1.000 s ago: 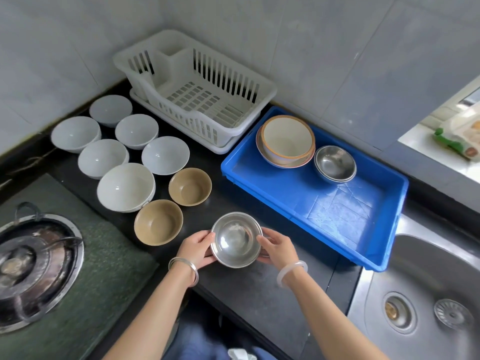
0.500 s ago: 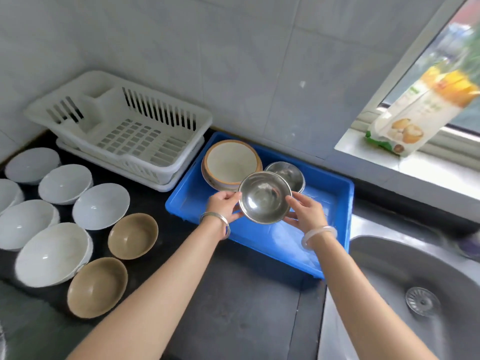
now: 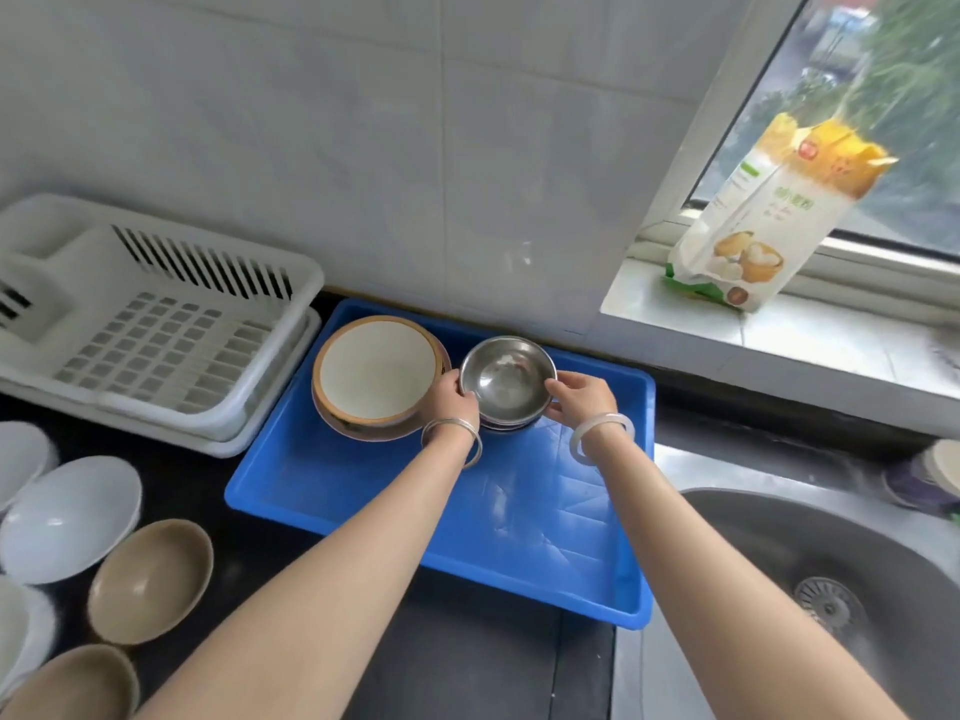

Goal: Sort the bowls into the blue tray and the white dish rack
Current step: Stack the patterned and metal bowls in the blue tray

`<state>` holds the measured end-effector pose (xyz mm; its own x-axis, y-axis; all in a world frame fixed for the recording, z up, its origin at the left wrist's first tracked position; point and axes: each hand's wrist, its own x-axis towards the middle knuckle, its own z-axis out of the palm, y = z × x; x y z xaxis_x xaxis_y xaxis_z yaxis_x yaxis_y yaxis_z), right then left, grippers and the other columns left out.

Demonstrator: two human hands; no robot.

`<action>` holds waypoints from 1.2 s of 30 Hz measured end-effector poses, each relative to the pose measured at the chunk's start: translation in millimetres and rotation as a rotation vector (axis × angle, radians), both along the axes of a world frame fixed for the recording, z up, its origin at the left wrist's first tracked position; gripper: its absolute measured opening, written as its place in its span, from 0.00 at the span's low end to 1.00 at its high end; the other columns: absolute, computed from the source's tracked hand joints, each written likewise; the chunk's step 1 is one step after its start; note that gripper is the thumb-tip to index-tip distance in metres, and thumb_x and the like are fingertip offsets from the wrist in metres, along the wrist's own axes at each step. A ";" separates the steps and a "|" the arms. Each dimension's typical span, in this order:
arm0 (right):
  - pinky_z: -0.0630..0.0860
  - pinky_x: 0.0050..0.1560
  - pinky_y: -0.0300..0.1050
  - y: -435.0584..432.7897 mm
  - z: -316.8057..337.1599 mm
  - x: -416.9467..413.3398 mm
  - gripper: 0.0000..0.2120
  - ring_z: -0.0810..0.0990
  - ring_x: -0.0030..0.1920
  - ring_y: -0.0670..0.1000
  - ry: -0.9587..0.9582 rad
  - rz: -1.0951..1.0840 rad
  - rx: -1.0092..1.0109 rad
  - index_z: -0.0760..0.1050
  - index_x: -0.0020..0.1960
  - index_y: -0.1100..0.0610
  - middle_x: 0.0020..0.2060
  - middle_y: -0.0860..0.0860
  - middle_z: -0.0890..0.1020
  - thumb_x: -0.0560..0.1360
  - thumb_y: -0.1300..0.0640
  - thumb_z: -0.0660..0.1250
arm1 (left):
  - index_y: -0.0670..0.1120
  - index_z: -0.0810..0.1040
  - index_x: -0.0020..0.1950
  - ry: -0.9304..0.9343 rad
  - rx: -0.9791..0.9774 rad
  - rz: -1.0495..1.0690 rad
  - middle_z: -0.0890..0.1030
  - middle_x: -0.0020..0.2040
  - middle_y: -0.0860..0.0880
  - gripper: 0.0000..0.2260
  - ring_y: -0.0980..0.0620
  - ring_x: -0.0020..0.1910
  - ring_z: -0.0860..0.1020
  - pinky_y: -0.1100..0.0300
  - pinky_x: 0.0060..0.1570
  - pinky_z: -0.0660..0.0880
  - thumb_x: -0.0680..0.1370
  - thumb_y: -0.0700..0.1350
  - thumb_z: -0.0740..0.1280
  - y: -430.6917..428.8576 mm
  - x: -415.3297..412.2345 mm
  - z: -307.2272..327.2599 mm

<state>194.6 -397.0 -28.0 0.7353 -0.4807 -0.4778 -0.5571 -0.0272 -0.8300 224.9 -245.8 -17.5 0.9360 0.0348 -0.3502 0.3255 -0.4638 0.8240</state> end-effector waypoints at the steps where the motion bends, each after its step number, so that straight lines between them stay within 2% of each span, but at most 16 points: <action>1: 0.79 0.51 0.44 0.3 -2.0 0.8 0.12 0.81 0.35 0.47 -0.001 -0.003 -0.014 0.80 0.55 0.56 0.34 0.49 0.81 0.75 0.60 0.63 | 0.40 0.77 0.53 -0.018 0.061 -0.021 0.81 0.51 0.39 0.11 0.43 0.46 0.76 0.56 0.45 0.70 0.76 0.35 0.57 -2.0 0.5 -1.7; 3: 0.78 0.49 0.41 1.8 -4.6 0.2 0.11 0.81 0.35 0.46 -0.001 0.003 -0.054 0.80 0.54 0.56 0.36 0.50 0.82 0.75 0.60 0.63 | 0.40 0.77 0.51 -0.048 0.137 -0.047 0.81 0.49 0.39 0.11 0.40 0.48 0.77 0.55 0.43 0.70 0.76 0.35 0.57 -4.0 -0.6 -3.7; 6: 0.77 0.46 0.41 3.3 -7.0 -0.4 0.11 0.81 0.35 0.48 0.011 0.044 -0.140 0.81 0.51 0.56 0.37 0.52 0.82 0.75 0.59 0.61 | 0.41 0.76 0.56 -0.065 0.174 -0.051 0.80 0.51 0.40 0.12 0.40 0.51 0.77 0.55 0.45 0.71 0.76 0.35 0.57 -8.4 -2.6 -6.1; 8: 0.77 0.46 0.45 5.3 -8.2 -1.3 0.11 0.81 0.38 0.53 0.035 0.093 -0.224 0.81 0.49 0.57 0.37 0.54 0.81 0.74 0.58 0.60 | 0.42 0.74 0.58 -0.069 0.209 -0.064 0.79 0.54 0.40 0.13 0.40 0.53 0.76 0.53 0.47 0.72 0.76 0.35 0.57 -9.9 -4.5 -7.5; 10: 0.76 0.48 0.49 7.5 -10.2 -2.4 0.11 0.80 0.43 0.59 0.051 0.141 -0.297 0.80 0.48 0.58 0.40 0.58 0.82 0.74 0.58 0.60 | 0.42 0.72 0.61 -0.067 0.228 -0.069 0.78 0.58 0.40 0.14 0.40 0.55 0.76 0.53 0.48 0.73 0.77 0.36 0.58 -9.8 -6.4 -9.3; 12: 0.73 0.49 0.48 8.9 -13.2 -2.9 0.11 0.79 0.49 0.59 0.044 0.166 -0.335 0.79 0.52 0.58 0.50 0.60 0.82 0.75 0.57 0.60 | 0.44 0.69 0.66 -0.066 0.221 -0.065 0.75 0.63 0.41 0.17 0.41 0.60 0.75 0.53 0.53 0.73 0.77 0.36 0.58 -9.6 -8.7 -11.0; 14: 0.71 0.54 0.47 10.1 -15.0 -3.5 0.14 0.77 0.57 0.58 0.037 0.173 -0.342 0.77 0.59 0.57 0.59 0.59 0.78 0.76 0.56 0.60 | 0.45 0.64 0.71 -0.081 0.216 -0.056 0.71 0.68 0.43 0.21 0.42 0.64 0.72 0.52 0.59 0.72 0.78 0.37 0.59 -9.9 -11.4 -12.8; 16: 0.69 0.58 0.48 12.0 -15.3 -5.9 0.16 0.74 0.61 0.58 0.020 0.174 -0.344 0.74 0.62 0.57 0.63 0.58 0.76 0.77 0.55 0.59 | 0.45 0.61 0.73 -0.107 0.195 -0.045 0.68 0.71 0.45 0.23 0.43 0.68 0.70 0.53 0.63 0.69 0.78 0.37 0.59 -9.6 -15.6 -15.2; 21: 0.68 0.60 0.47 18.9 -16.4 -14.5 0.19 0.71 0.65 0.58 0.016 0.189 -0.314 0.68 0.69 0.57 0.65 0.55 0.74 0.79 0.53 0.55 | 0.48 0.58 0.74 -0.080 0.156 -0.074 0.65 0.73 0.47 0.24 0.44 0.68 0.69 0.53 0.64 0.68 0.79 0.40 0.58 -7.1 -24.1 -20.1; 24: 0.68 0.55 0.47 19.2 -10.9 -17.7 0.18 0.73 0.63 0.60 0.022 0.222 -0.340 0.69 0.66 0.59 0.62 0.57 0.77 0.80 0.53 0.54 | 0.47 0.58 0.74 -0.038 0.169 -0.105 0.66 0.73 0.45 0.24 0.42 0.66 0.71 0.52 0.62 0.70 0.79 0.42 0.58 -5.0 -23.5 -19.2; 27: 0.66 0.62 0.48 19.5 0.1 -26.0 0.20 0.71 0.66 0.58 0.038 0.216 -0.351 0.67 0.68 0.60 0.67 0.56 0.73 0.80 0.52 0.54 | 0.46 0.62 0.72 -0.007 0.146 -0.151 0.71 0.68 0.42 0.21 0.40 0.62 0.73 0.50 0.60 0.72 0.79 0.43 0.58 3.7 -26.0 -14.6; 29: 0.66 0.62 0.45 23.6 9.0 -35.5 0.20 0.71 0.66 0.56 0.012 0.199 -0.379 0.66 0.70 0.58 0.67 0.54 0.73 0.80 0.52 0.55 | 0.46 0.62 0.73 0.017 0.094 -0.168 0.70 0.70 0.43 0.22 0.42 0.66 0.71 0.49 0.64 0.70 0.79 0.44 0.58 15.2 -33.6 -9.4; 32: 0.67 0.55 0.41 44.6 21.1 -56.1 0.16 0.75 0.61 0.54 -0.066 0.191 -0.423 0.71 0.65 0.57 0.62 0.55 0.77 0.80 0.54 0.56 | 0.47 0.63 0.73 0.012 0.059 -0.180 0.69 0.72 0.48 0.21 0.46 0.69 0.68 0.50 0.67 0.67 0.79 0.44 0.57 44.0 -53.5 -1.5; 36: 0.69 0.56 0.42 102.8 24.0 -89.2 0.12 0.76 0.58 0.53 -0.146 0.265 -0.403 0.76 0.59 0.57 0.56 0.54 0.80 0.79 0.57 0.58 | 0.47 0.67 0.71 -0.001 0.053 -0.147 0.72 0.69 0.47 0.19 0.47 0.68 0.70 0.52 0.67 0.67 0.79 0.43 0.59 105.3 -95.0 6.3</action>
<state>105.5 -294.2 -4.1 0.9025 -0.3933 -0.1754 -0.3661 -0.4865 -0.7932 129.9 -140.5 -11.3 0.9328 -0.0840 -0.3505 0.2503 -0.5490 0.7975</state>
